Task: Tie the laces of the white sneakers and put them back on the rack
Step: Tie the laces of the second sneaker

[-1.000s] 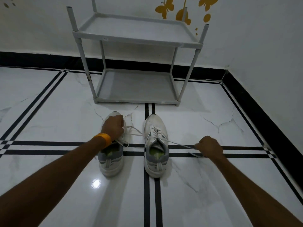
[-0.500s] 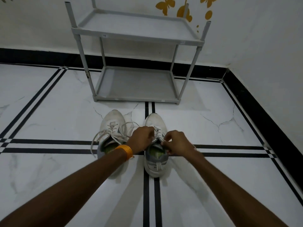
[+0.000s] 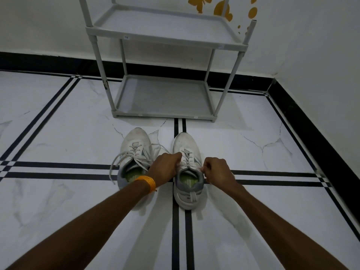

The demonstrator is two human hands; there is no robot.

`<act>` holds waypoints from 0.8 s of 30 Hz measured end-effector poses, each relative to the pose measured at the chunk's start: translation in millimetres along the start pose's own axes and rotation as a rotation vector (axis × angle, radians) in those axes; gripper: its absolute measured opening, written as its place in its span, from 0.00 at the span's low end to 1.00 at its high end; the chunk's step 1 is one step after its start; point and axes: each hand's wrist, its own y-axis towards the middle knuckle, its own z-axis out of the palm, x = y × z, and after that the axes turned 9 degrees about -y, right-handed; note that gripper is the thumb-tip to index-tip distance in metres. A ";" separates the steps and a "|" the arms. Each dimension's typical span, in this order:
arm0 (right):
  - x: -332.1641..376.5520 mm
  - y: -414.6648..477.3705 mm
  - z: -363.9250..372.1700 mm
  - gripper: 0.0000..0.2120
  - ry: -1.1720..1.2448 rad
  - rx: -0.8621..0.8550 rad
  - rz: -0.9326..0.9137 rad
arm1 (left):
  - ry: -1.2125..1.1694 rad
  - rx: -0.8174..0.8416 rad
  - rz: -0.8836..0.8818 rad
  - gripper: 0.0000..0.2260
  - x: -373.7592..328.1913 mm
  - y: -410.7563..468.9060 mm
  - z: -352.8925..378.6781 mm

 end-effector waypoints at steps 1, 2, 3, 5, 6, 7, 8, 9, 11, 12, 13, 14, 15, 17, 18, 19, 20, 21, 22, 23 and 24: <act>0.5 2.0 0.2 0.10 -0.004 0.017 0.006 | -0.012 -0.016 -0.002 0.03 0.5 -0.4 1.5; 1.7 2.3 -2.1 0.09 0.010 0.047 0.023 | -0.029 -0.035 -0.007 0.02 0.6 -0.1 1.9; 0.8 2.8 -4.5 0.09 0.045 0.092 0.048 | -0.052 -0.053 -0.016 0.02 1.3 0.5 2.3; -0.2 0.8 -13.8 0.10 0.167 0.195 0.056 | -0.099 -0.076 -0.041 0.02 2.8 0.7 3.5; -1.0 -0.4 -19.5 0.11 0.281 0.256 0.044 | -0.116 -0.078 -0.052 0.03 3.5 0.0 4.6; -2.2 -0.6 -24.5 0.12 0.436 0.308 0.045 | -0.129 -0.079 -0.055 0.03 3.8 -1.2 5.9; -2.2 0.0 -29.2 0.13 0.608 0.342 0.060 | -0.137 -0.076 -0.060 0.04 4.3 -1.9 7.1; -1.7 2.5 -31.4 0.14 0.760 0.352 0.083 | -0.140 -0.073 -0.062 0.04 4.7 -2.3 7.7; 4.7 8.9 -31.0 0.18 1.005 0.342 0.104 | -0.129 -0.069 -0.061 0.04 5.5 -2.1 8.6; 11.0 10.7 -29.2 0.18 1.120 0.342 0.100 | -0.121 -0.062 -0.053 0.04 5.5 -1.9 8.8; 16.9 12.4 -26.0 0.16 1.209 0.340 0.090 | -0.116 -0.056 -0.043 0.03 4.8 -2.1 8.6; 23.1 12.5 -23.5 0.12 1.246 0.332 0.074 | -0.114 -0.055 -0.035 0.03 4.4 -2.8 8.0; 28.0 13.0 -20.7 0.09 1.237 0.313 0.063 | -0.114 -0.056 -0.031 0.03 3.5 -3.9 7.0; 33.7 13.7 -17.1 0.09 1.171 0.253 0.074 | -0.135 -0.054 -0.031 0.04 4.5 -4.8 4.3; 34.1 14.5 -15.0 0.11 1.130 0.222 0.089 | -0.140 -0.054 -0.031 0.04 5.0 -5.0 2.2; 33.7 15.6 -12.3 0.13 1.086 0.197 0.096 | -0.121 -0.055 -0.034 0.04 5.7 -4.7 -0.1; 32.7 16.2 -9.8 0.14 1.043 0.175 0.097 | -0.069 -0.057 -0.033 0.06 6.9 -3.2 -2.6; 30.9 17.2 -6.7 0.14 1.010 0.149 0.098 | 0.007 -0.060 -0.034 0.09 8.4 -1.3 -6.2; 29.7 17.8 -4.0 0.14 0.984 0.117 0.103 | 0.082 -0.063 -0.047 0.12 10.4 0.8 -10.6; 28.3 18.6 -1.7 0.14 0.962 0.084 0.108 | 0.109 -0.074 -0.068 0.15 10.6 3.2 -15.4; 27.6 19.0 -0.7 0.15 0.941 0.059 0.107 | 0.071 -0.084 -0.093 0.17 10.1 5.6 -20.3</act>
